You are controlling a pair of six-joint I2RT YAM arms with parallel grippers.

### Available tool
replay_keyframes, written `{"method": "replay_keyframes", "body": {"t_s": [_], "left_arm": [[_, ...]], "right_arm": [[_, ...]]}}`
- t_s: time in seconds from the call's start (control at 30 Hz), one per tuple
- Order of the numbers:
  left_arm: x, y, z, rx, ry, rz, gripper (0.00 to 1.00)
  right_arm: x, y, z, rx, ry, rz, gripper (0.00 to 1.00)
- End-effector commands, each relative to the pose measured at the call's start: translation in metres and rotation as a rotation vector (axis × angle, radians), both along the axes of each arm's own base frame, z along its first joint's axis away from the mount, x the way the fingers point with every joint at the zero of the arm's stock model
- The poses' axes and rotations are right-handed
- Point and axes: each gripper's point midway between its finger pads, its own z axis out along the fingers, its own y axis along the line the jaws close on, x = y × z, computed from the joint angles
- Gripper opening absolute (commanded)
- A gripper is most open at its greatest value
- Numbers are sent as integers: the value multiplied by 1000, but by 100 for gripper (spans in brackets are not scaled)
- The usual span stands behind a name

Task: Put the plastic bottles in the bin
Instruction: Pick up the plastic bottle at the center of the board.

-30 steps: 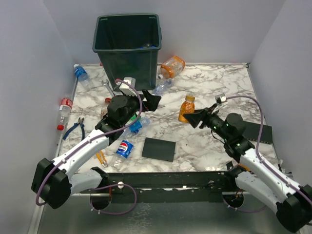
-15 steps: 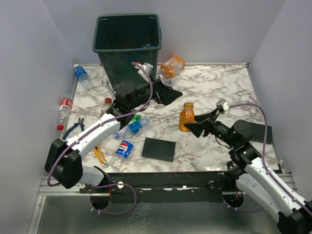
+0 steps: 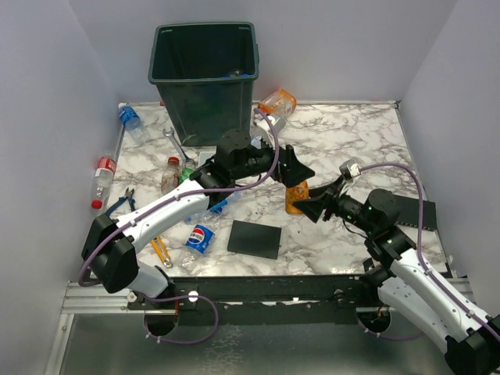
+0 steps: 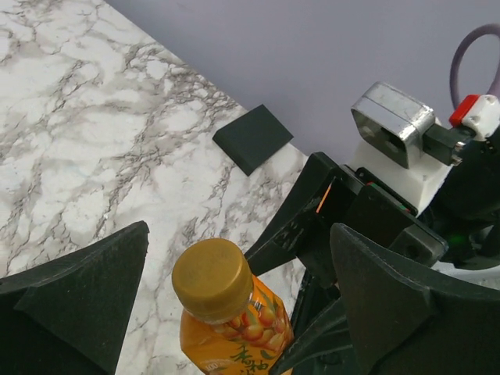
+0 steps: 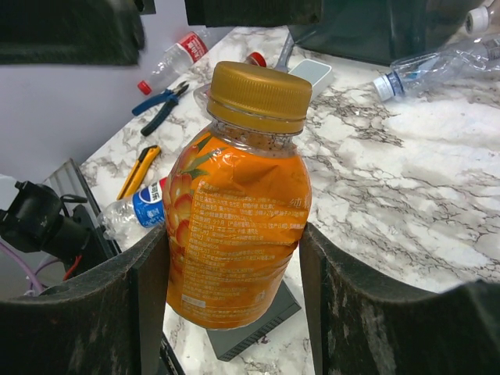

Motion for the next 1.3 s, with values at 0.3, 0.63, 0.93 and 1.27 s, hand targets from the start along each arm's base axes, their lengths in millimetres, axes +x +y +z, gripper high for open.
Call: {"method": "replay_keyframes", "body": {"t_s": [0.3,0.63,0.93,1.27], "left_arm": [[16,-2,-45,164,60,99,82],[2,-13,-46,150,94,15,36],[-1,-16,-44,149,86,-10,0],[-2,-14,-10,41,45,10,0]], "right_arm": [[-4,1,21,8,-63,14,31],[-2,1,18,8,-59,5,31],[-3,1,27,22,-40,3,77],[1,4,9,27,58,-9,100]]}}
